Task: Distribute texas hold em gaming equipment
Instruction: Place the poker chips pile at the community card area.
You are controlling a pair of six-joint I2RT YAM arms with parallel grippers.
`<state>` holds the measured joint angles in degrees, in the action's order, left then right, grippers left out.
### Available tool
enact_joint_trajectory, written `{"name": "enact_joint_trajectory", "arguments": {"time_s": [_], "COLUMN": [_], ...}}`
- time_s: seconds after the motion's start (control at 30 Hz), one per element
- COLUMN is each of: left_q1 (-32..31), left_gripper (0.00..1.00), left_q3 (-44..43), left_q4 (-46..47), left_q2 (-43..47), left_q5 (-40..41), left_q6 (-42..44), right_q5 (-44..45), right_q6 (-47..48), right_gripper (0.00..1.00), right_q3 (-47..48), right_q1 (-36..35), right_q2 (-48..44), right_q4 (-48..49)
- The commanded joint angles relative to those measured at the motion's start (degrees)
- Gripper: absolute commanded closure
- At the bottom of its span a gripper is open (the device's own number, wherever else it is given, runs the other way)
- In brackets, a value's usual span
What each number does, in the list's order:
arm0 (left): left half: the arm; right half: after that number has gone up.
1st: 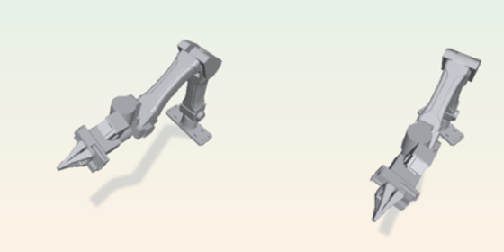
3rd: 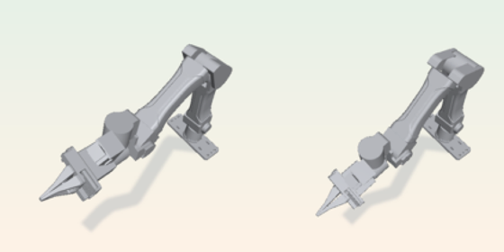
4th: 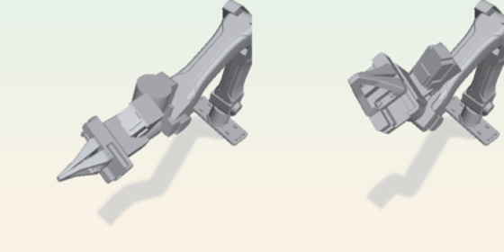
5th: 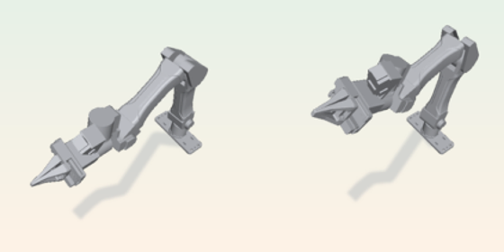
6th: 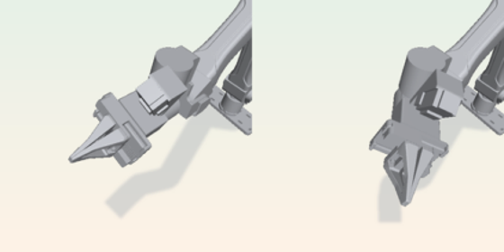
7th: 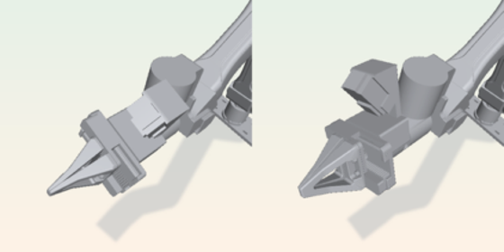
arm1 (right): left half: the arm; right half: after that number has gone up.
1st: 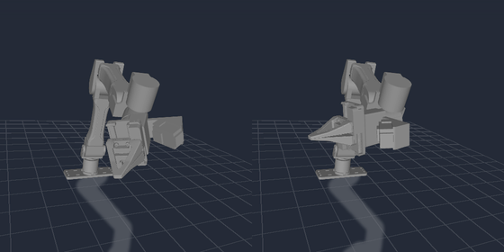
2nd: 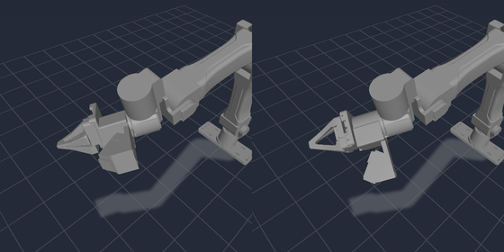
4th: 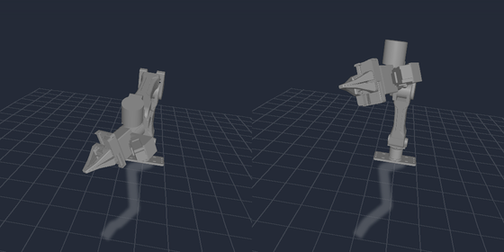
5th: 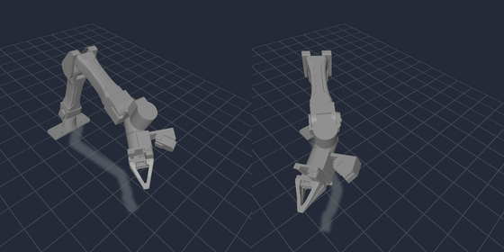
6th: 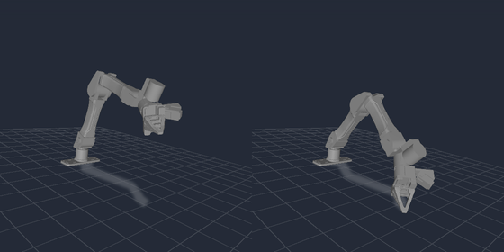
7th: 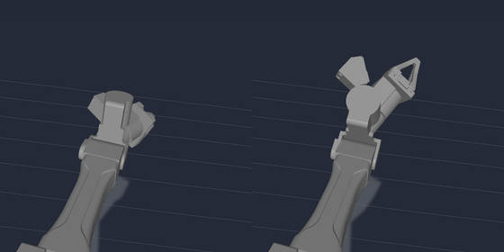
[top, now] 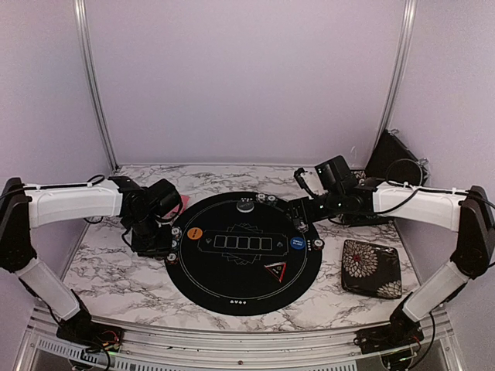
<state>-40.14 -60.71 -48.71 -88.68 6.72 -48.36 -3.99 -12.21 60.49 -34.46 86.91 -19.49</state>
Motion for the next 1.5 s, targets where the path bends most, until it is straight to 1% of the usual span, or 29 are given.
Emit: {"name": "enact_joint_trajectory", "arguments": {"time_s": [0.0,0.3,0.63,0.8,0.93,1.13,1.27,1.47], "left_q1": [-1.8,-4.4,-6.7,-7.4,-7.4,-7.6,-7.7,-7.7], "left_gripper": [0.66,0.66,0.66,0.66,0.66,0.62,0.56,0.44], "left_q3": [-7.4,-26.7,-49.2,-57.7,-60.7,-60.9,-60.9,-61.7], "left_q4": [-3.3,-5.0,-8.8,-11.3,-12.3,-12.6,-12.6,-12.5], "left_q2": [-6.3,-22.3,-40.7,-47.3,-50.3,-51.2,-51.5,-51.3], "left_q5": [0.6,-0.8,-2.5,-2.5,-2.2,-1.4,-1.3,-0.8], "left_q6": [3.1,8.3,12.1,12.8,12.9,12.9,13.3,13.9], "right_q5": [1.3,3.7,3.7,3.7,3.7,3.5,3.7,3.7], "right_q6": [-0.9,-1.6,-2.3,-2.4,-2.3,-2.2,-2.2,-2.3], "right_gripper": [0.06,0.06,0.06,0.06,0.06,0.06,0.06,0.06], "right_q3": [-0.8,-2.4,-4.7,-5.5,-5.4,-5.3,-5.0,-4.2], "right_q1": [0.5,0.6,0.6,0.6,0.6,0.7,0.6,0.7], "right_q2": [-2.1,-3.8,-6.6,-7.2,-7.2,-6.9,-6.7,-5.8], "right_q4": [1.2,0.0,-1.1,-1.0,-1.0,-0.9,-1.2,-1.9]}}
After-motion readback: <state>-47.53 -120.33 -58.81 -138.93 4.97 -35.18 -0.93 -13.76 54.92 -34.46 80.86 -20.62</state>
